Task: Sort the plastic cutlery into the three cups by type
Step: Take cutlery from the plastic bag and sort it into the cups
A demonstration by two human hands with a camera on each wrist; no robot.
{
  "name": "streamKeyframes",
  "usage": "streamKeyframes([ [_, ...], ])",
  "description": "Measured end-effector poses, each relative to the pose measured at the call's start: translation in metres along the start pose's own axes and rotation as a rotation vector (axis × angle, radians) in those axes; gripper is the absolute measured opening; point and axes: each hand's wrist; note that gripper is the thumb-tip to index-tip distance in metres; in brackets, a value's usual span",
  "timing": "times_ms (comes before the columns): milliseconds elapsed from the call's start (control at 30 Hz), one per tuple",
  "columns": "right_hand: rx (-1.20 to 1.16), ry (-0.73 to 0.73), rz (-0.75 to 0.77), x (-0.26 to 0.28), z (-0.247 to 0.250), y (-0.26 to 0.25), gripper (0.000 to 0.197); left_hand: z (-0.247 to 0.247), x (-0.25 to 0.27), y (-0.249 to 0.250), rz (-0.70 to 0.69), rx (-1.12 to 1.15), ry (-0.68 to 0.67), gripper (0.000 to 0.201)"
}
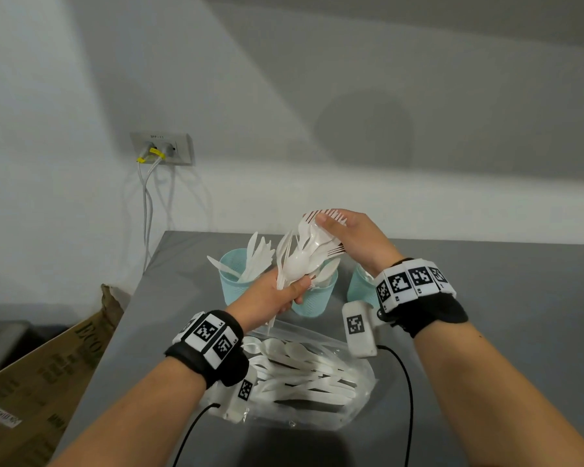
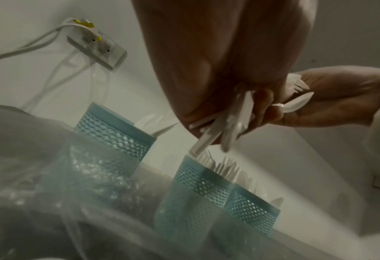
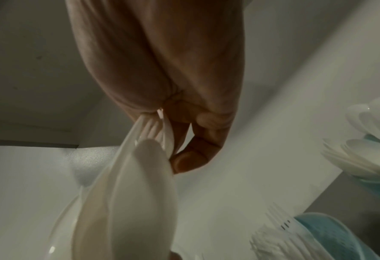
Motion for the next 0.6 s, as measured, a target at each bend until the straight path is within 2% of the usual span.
streamKeyframes([
  [167, -0.02, 0.118, 0.02, -0.004, 0.014, -0.008, 0.027, 0.004, 0.001, -0.009, 0.044, -0.068, 0.024, 0.032],
  [267, -0.093, 0.269, 0.061, -0.01, 0.024, -0.011, 0.02, 0.009, 0.005, -0.016, 0.079, -0.078, 0.12, 0.021],
  [367, -0.045, 0.383, 0.091, -0.021, 0.028, -0.001, 0.026, 0.015, 0.006, -0.022, 0.09, -0.096, 0.242, 0.033],
  [467, 0.111, 0.358, 0.073, -0.03, 0.017, 0.019, 0.028, 0.018, 0.004, -0.024, 0.096, -0.086, 0.319, 0.035],
  [600, 0.22, 0.278, 0.021, -0.032, -0.002, 0.05, 0.025, 0.016, 0.002, -0.025, 0.097, -0.061, 0.34, 0.032],
])
Point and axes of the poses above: each hand's wrist, its own x-axis away from the middle knuckle, its own z-axis out of the back of the hand, y = z × x, and after that the axes turned 11 degrees about -z, right-handed
